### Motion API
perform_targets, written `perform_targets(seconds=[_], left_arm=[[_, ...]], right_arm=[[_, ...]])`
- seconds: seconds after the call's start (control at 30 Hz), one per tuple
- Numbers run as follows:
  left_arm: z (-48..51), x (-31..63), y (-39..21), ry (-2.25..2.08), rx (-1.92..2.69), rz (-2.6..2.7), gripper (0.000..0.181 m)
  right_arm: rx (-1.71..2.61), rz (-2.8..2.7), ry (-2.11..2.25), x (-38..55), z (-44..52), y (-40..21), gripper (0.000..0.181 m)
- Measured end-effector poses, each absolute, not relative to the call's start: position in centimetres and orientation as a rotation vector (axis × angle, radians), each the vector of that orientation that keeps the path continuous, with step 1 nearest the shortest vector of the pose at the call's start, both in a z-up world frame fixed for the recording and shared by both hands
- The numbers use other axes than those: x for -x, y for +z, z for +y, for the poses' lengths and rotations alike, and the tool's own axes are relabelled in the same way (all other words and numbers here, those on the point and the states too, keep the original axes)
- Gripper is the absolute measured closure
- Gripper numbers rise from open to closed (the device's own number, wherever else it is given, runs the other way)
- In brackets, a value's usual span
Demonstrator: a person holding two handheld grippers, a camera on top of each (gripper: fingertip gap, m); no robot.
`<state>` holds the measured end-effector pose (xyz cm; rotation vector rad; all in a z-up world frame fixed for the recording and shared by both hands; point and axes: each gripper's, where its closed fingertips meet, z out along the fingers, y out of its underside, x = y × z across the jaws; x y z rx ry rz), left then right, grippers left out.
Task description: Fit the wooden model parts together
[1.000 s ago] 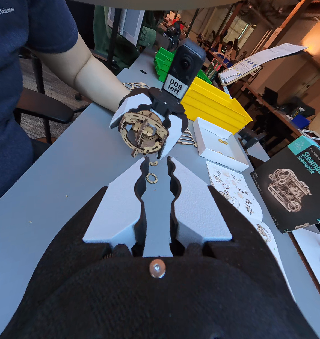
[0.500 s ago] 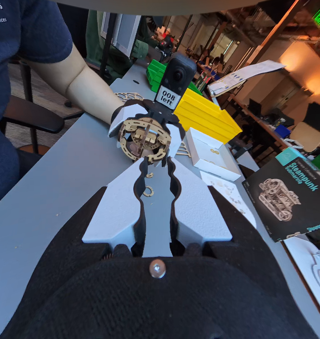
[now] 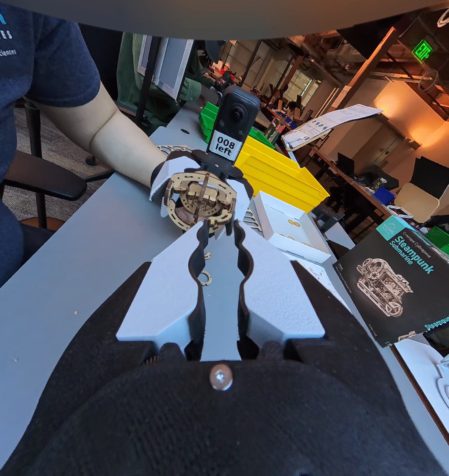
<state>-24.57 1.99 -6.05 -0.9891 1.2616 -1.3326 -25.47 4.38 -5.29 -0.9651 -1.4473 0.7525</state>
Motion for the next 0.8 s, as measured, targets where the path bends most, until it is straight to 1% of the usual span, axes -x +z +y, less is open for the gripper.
perform_targets(seconds=[0.03,0.23,0.33,0.53,0.6,0.8], left_arm=[[2.00,24.52,-6.06,-1.325,0.991,1.262,0.121],[1.93,24.45,-6.02,-1.322,0.994,1.263,0.120],[2.25,24.43,-6.11,-1.285,0.996,1.258,0.121],[2.16,24.38,-6.06,-1.273,0.983,1.255,0.121],[2.13,24.29,-6.15,-1.273,0.987,1.258,0.120],[2.36,24.35,-6.14,-1.281,0.996,1.245,0.121]], right_arm=[[0.959,-1.443,0.762,25.43,4.31,-5.17,0.166],[0.941,-1.448,0.752,25.37,4.20,-5.14,0.165],[0.940,-1.418,0.791,25.34,4.17,-4.67,0.160],[0.943,-1.427,0.748,25.62,4.33,-4.96,0.162],[0.939,-1.432,0.757,25.68,4.19,-4.99,0.166],[0.951,-1.433,0.755,25.56,4.41,-5.04,0.164]])
